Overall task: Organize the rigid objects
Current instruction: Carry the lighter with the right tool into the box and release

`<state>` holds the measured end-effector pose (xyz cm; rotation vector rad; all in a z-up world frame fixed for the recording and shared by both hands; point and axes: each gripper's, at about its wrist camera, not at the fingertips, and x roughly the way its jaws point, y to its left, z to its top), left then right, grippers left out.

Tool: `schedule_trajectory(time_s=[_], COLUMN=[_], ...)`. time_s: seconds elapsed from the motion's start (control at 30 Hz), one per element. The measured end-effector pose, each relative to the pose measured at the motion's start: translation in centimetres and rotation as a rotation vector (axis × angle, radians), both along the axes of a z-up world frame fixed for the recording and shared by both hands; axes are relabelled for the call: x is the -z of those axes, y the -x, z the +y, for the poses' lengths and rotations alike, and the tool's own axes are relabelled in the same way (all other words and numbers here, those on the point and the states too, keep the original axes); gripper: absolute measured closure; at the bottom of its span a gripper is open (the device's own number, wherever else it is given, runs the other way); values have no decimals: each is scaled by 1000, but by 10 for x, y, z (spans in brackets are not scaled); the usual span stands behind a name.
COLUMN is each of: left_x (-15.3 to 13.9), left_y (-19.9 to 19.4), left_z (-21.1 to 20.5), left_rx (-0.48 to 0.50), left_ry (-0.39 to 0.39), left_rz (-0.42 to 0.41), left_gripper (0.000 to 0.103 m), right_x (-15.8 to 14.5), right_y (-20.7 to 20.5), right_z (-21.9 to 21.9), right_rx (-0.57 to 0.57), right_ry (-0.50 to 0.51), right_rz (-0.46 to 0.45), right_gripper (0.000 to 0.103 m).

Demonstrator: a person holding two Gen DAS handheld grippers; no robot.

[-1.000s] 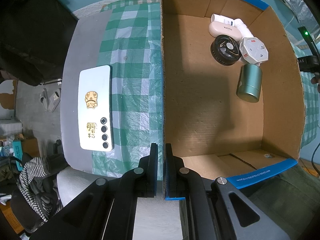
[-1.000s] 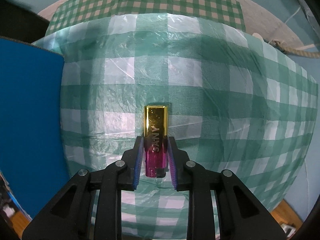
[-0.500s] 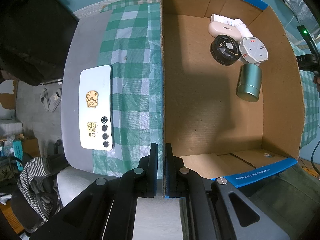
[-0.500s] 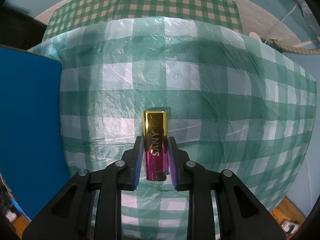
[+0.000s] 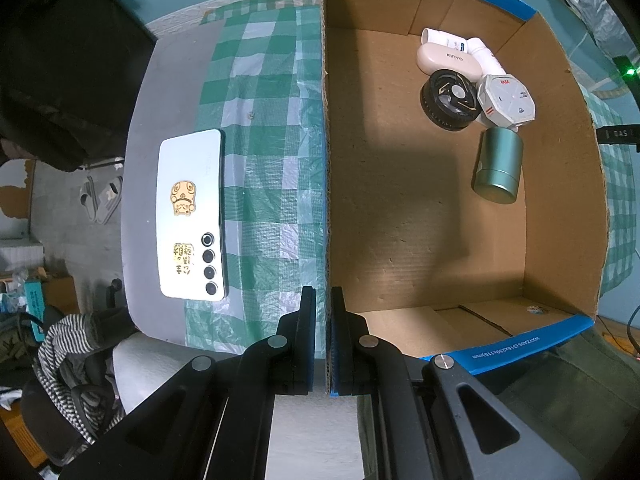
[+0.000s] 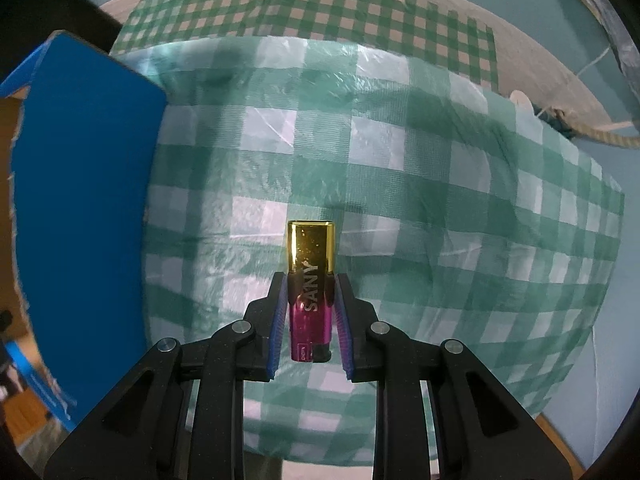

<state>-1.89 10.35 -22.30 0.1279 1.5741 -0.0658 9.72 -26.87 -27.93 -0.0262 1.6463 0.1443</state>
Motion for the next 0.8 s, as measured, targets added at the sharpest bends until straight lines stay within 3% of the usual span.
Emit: schedule_trajectory(time_s=[0.33,0.8], left_x=[-1,-1], left_y=[0,-1], left_z=[0,0], left_rx=[1,-5], left_ry=[2,3], left_rz=[2,0], left_gripper=[96,96], right_x=[-48,-113], right_y=[2,-9], right_z=[18,79], right_rx=[-90,-232], right_ry=[-24,-124], right_rz=[-57,-163], right_gripper=[81,81])
